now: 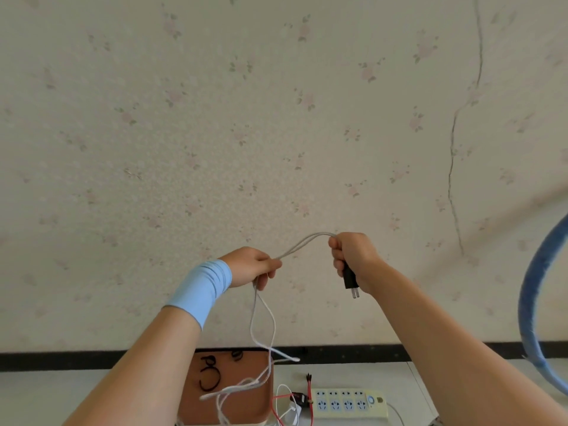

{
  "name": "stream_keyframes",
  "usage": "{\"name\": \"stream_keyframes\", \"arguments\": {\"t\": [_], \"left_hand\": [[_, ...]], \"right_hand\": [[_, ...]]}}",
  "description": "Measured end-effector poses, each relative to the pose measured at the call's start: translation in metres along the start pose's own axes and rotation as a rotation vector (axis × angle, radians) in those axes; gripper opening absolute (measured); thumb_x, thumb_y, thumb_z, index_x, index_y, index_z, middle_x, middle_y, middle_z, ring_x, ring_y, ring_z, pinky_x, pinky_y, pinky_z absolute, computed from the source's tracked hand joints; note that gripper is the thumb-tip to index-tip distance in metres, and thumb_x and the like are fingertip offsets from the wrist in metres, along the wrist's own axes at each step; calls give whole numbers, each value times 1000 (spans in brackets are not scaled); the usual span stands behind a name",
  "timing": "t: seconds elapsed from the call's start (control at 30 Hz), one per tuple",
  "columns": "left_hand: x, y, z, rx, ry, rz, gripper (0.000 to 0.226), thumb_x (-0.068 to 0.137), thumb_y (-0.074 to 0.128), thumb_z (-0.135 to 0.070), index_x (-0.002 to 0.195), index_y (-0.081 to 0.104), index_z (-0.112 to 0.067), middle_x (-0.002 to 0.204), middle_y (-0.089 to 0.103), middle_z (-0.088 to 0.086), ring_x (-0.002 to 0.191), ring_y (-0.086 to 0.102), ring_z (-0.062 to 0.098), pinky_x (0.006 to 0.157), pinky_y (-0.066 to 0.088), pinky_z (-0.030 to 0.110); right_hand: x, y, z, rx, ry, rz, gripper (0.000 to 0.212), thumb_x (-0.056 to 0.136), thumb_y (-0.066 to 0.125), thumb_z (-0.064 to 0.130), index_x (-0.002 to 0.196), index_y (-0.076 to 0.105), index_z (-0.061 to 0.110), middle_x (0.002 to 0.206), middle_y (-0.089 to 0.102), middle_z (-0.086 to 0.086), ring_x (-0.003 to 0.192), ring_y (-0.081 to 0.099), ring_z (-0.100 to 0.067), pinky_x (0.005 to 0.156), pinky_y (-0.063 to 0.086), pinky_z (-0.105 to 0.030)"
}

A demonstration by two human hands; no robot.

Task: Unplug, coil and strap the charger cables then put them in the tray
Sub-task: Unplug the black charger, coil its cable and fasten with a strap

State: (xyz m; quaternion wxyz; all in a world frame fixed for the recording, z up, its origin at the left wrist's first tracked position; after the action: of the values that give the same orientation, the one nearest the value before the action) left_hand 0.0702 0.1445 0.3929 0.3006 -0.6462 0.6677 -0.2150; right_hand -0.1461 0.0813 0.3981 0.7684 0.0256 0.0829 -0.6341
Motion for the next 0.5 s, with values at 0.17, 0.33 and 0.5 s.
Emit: {"name": "stream_keyframes", "arguments": {"t": [0.17,0.33,0.5], "left_hand": [[1,3,-10,-719,-36,-206,26,101,51,-27,81,61,-14,62,33,-3,50,30,11,57,52,30],[6,4,-22,-1232,0,-194,26,97,50,-28,75,55,-15,54,30,-7,39,25,7,38,20,20],[2,7,-32,-1398,28,-219,33,94,46,-24,62,49,-14,53,29,-6,40,21,9,38,15,19]], "right_hand": [[-5,6,-2,-180,-92,70,17,91,53,9,79,62,1,69,58,-7,41,38,-17,46,31,-26],[-24,34,-9,-572,-213,344,43,77,79,55,106,78,23,85,76,9,57,56,-5,53,45,-19],[-40,52,-14,-713,-201,631,20,84,79,33,94,81,16,80,76,14,51,46,-1,56,43,-18]]}}
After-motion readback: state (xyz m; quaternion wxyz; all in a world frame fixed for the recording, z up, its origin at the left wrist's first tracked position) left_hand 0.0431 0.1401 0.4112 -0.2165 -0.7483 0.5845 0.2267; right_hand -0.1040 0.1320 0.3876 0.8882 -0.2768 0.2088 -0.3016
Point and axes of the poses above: each hand's wrist, its own x-axis towards the middle knuckle, its own y-axis out of the palm, z = x × y, the point moved 1 cm from there along x, towards the middle knuckle
